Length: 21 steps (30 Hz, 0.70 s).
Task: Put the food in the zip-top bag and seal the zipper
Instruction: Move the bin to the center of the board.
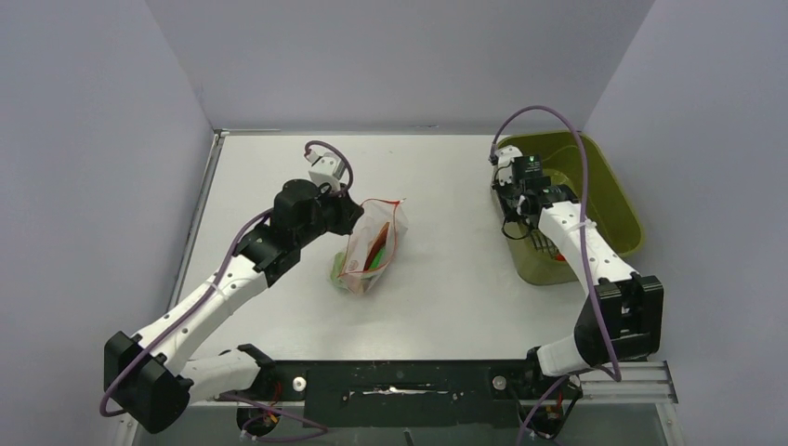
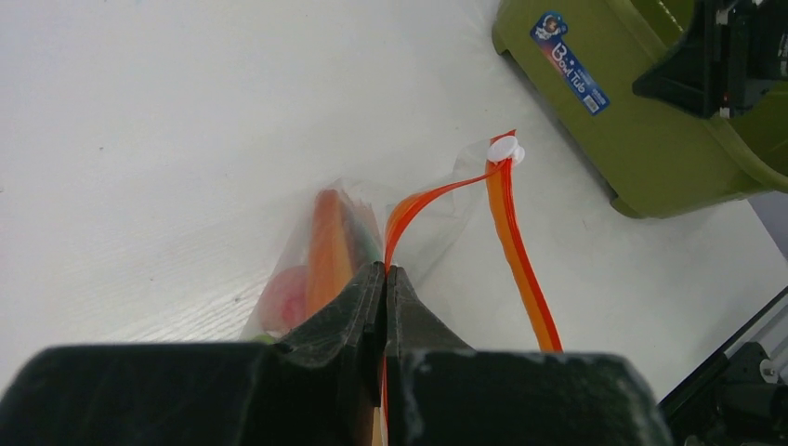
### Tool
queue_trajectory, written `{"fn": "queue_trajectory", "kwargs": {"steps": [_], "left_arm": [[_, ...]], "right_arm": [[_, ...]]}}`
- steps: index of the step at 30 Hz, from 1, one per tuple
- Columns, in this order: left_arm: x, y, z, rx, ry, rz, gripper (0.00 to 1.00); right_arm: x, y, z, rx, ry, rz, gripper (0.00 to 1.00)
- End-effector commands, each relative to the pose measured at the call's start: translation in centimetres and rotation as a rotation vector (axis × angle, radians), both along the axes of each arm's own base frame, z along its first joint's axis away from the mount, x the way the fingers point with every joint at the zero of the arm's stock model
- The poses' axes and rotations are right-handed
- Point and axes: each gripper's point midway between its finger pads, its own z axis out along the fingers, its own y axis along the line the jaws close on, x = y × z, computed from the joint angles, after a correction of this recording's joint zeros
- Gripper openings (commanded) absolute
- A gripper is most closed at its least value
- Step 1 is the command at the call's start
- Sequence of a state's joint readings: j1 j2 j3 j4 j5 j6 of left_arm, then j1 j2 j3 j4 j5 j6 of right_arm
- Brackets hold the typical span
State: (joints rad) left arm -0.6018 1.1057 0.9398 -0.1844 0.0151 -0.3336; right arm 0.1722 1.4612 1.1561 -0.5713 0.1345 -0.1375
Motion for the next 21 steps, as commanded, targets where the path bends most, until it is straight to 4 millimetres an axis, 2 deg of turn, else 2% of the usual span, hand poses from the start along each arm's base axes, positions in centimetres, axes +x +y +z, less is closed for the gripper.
{"fn": "queue_trajectory", "kwargs": {"steps": [1, 4, 7, 10, 13, 15, 21], "left_arm": [[1.7, -0.9, 3.1, -0.079, -0.004, 0.034, 0.0], [2.6, -0.7, 2.8, -0.091, 0.021, 0.074, 0.0], [3.7, 0.1, 3.1, -0.092, 0.015, 0.123, 0.0], [5.0, 0.9, 4.2, -0.062, -0.009, 0.171, 0.0], [5.9, 1.7, 4.7, -0.043, -0.002, 0.223, 0.0], [6.2, 2.2, 5.1, -0.056, -0.002, 0.24, 0.0], [6.9, 3.4, 5.7, -0.045, -0.01, 0.276, 0.0]], "right_arm": [[-0.9, 0.4, 3.6, -0.033, -0.07, 0.073, 0.15], [-1.9, -0.7, 3.5, -0.109, -0.092, 0.051, 0.15], [-3.0, -0.7, 2.2, -0.171, -0.088, 0.098, 0.15], [-4.1, 0.2, 0.9, -0.23, -0.08, 0.186, 0.14], [-5.5, 1.9, -0.3, -0.319, -0.083, 0.361, 0.12], [-6.0, 2.7, -0.7, -0.315, -0.097, 0.42, 0.12], [-6.4, 2.7, -0.6, -0.323, -0.084, 0.471, 0.13]]}}
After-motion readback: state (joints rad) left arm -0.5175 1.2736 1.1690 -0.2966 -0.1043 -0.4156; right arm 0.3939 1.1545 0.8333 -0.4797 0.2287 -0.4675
